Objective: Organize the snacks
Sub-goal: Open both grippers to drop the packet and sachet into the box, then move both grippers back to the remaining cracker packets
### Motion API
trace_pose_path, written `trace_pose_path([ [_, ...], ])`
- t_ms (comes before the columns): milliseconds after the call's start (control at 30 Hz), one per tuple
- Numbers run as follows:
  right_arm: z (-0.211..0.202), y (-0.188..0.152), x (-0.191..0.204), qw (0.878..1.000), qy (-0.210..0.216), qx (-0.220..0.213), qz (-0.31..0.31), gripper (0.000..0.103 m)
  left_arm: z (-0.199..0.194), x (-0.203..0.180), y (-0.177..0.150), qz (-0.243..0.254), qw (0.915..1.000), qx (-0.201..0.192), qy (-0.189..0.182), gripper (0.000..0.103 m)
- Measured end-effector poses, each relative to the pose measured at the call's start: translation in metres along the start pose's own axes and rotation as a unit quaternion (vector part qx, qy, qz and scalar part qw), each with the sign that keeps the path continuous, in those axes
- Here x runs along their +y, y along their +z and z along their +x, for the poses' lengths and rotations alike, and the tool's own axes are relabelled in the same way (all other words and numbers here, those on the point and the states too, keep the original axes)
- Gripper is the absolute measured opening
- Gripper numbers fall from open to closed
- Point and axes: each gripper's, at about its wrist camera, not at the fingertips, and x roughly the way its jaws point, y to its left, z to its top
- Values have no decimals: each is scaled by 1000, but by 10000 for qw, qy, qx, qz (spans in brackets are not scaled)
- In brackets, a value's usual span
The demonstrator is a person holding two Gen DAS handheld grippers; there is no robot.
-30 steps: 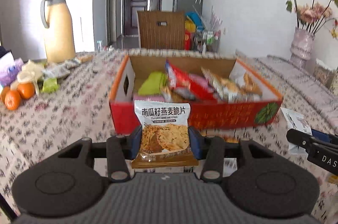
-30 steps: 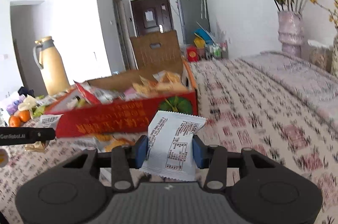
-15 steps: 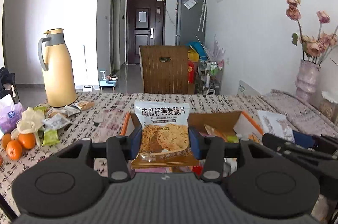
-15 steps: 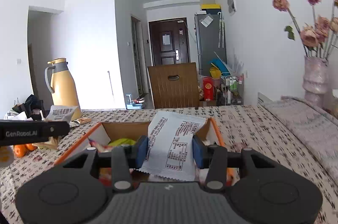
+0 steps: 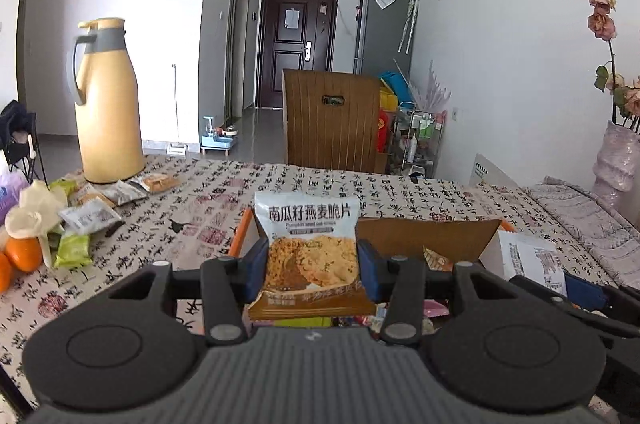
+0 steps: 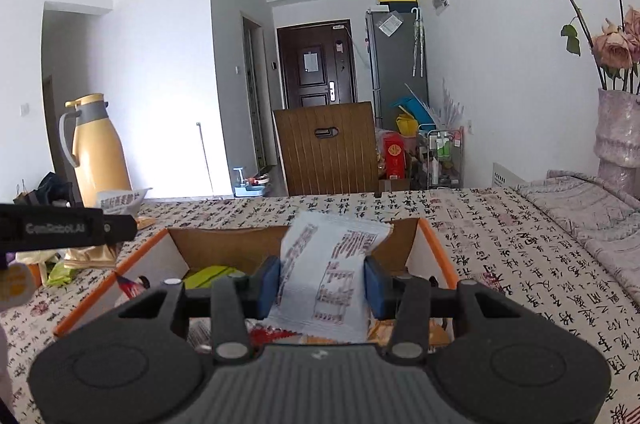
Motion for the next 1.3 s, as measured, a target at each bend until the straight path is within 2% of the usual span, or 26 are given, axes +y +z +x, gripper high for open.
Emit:
trace_pose_path([
  [100,0,-1,-1,10000,10,42,17,46,0,3,-2,-38,9999,-20,-92,59],
  [133,0,-2,-2,10000,-17,57,16,46,-2,4,-3,-52,9999,-47,-95,71],
  [167,1,-2,-2,10000,-24,80,41,53,-4,5,-4,-61,9999,-92,-85,83],
  [233,1,-2,-4,9999,-53,89,111,68,-7,5,-5,-56,9998,-183,-85,92],
  [267,0,-2,-6,9999,-77,76,134,81,-8,4,-5,-59,9997,-210,-86,103],
  [300,-1,-2,-6,9998,-93,52,161,89,-10,4,-5,-78,9997,-238,-72,103],
  [400,-4,-1,-7,9997,-96,-5,210,93,-14,4,-4,-93,9995,-294,-96,103],
  [467,-5,-1,-8,9997,-113,-24,230,102,-16,4,-2,-91,9993,-338,-93,103],
  [900,-40,9,-3,9996,-208,-173,80,103,-49,2,3,-75,9993,-374,-52,103],
  [1133,-63,-6,-1,9998,-184,38,89,103,-74,7,-15,16,9996,-267,-88,103],
  [1300,-74,-29,3,9993,-96,351,56,103,-84,18,-34,26,9999,-85,-93,103],
])
